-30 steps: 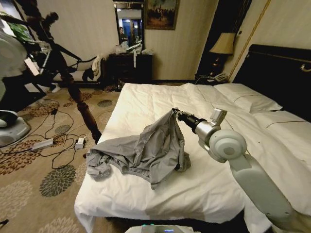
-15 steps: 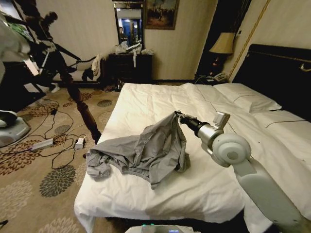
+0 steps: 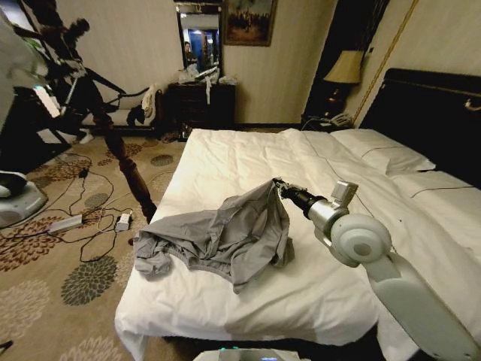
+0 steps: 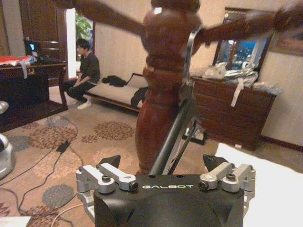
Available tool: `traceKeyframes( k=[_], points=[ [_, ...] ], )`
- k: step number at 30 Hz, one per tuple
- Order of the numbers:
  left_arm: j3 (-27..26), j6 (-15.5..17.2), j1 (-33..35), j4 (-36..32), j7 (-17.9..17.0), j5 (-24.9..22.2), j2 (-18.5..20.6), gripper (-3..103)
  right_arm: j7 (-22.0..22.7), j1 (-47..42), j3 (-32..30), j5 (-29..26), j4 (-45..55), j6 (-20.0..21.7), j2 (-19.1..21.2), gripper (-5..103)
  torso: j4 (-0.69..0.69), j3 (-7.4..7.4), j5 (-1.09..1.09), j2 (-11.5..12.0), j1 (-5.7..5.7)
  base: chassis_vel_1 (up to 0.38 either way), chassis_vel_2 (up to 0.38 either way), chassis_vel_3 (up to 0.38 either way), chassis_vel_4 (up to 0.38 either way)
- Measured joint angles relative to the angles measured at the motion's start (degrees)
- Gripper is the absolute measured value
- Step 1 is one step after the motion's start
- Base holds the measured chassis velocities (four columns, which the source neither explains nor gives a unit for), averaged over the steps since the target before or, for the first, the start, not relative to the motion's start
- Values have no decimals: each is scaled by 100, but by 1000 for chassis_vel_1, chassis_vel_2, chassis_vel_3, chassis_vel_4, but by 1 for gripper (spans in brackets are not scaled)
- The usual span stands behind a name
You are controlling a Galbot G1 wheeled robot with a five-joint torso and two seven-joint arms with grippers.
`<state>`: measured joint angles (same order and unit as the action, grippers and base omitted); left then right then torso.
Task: Pick up the clothes from the bed and hang them on the clothes hanger.
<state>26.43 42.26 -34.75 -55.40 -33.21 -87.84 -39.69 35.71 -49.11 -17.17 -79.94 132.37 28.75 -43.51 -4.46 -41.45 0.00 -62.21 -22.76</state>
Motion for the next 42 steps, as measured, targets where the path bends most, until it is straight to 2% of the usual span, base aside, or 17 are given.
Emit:
traceKeyframes(
  k=[5, 7, 9, 13, 15, 17, 18, 19, 21, 24, 25, 28, 31, 33, 42],
  points=[
    [-18, -3, 163, 188, 18, 97, -94, 98, -8, 112, 45, -34, -1, -37, 11, 0, 0, 0, 0, 0, 0, 0, 0, 0, 0],
    [-90, -5, 258, 264, 44, 189, -143, 92, -5, 159, 113, -44, 2, -41, -15, 0, 3, 0, 0, 0, -1, 0, 0, 0, 0],
    [-133, -5, 321, 280, 48, 235, -160, 92, -5, 165, 140, -42, 9, -41, -30, 0, 2, 0, 0, 0, 0, 0, 0, 0, 0],
    [-282, -6, 504, 215, 44, 387, -151, 70, -5, 139, 164, -23, 10, -41, -60, 0, 0, 0, 0, 0, 0, 0, 0, 0, 0],
    [-288, -7, 512, 197, 44, 400, -141, 70, -6, 130, 163, -18, 6, -41, -59, 0, 0, 0, 0, 0, -1, 0, 0, 0, 0],
    [-290, -8, 516, 154, 43, 440, -122, 59, -10, 119, 164, 0, -2, -41, -61, 0, 1, 0, 0, 0, 0, 0, 0, 0, 0],
    [-290, -9, 515, 147, 43, 461, -121, 59, -11, 118, 168, 8, -2, -41, -68, 0, 1, 0, 1, 0, 0, 0, 0, 0, 0],
    [-288, -10, 516, 127, 39, 499, -120, 48, -13, 114, 186, 25, -2, -41, -90, 0, 0, 0, 0, 0, 0, 0, 0, 0, 0],
    [-285, -11, 516, 99, 40, 515, -116, 48, -13, 109, 196, 35, -3, -40, -104, 0, 0, 0, 1, 0, 0, 0, 0, 0, 0],
    [-281, -12, 550, -34, 54, 568, -79, 32, -16, 70, 208, 60, 3, -37, -117, 0, 0, 0, 1, 0, 0, 0, 0, 0, 0],
    [-281, -12, 550, -34, 54, 568, -79, 32, -16, 70, 208, 60, 3, -37, -117, 0, 0, 0, 1, 0, 0, 0, 0, 0, 0],
    [-277, -10, 578, -133, 103, 680, -48, 23, -17, 30, 200, 64, 21, -36, -105, 0, -4, 0, 1, 0, 0, 0, 0, 0, 0],
    [-275, -12, 585, -182, 126, 757, -33, 19, -17, 3, 193, 67, 33, -35, -96, 0, -5, 0, 2, 0, 0, 0, 0, 0, 0],
    [-275, -49, 595, -257, 186, 850, -4, 19, -17, -1, 193, 73, 38, -35, -98, 0, -1, 0, 1, 0, -1, 0, 0, 0, 0],
    [-271, -176, 619, -661, 240, 1073, 119, 18, -16, -12, 195, 74, 46, -35, -104, 0, 1, 0, 1, 0, -1, 0, 0, 0, 0]
  ],
)
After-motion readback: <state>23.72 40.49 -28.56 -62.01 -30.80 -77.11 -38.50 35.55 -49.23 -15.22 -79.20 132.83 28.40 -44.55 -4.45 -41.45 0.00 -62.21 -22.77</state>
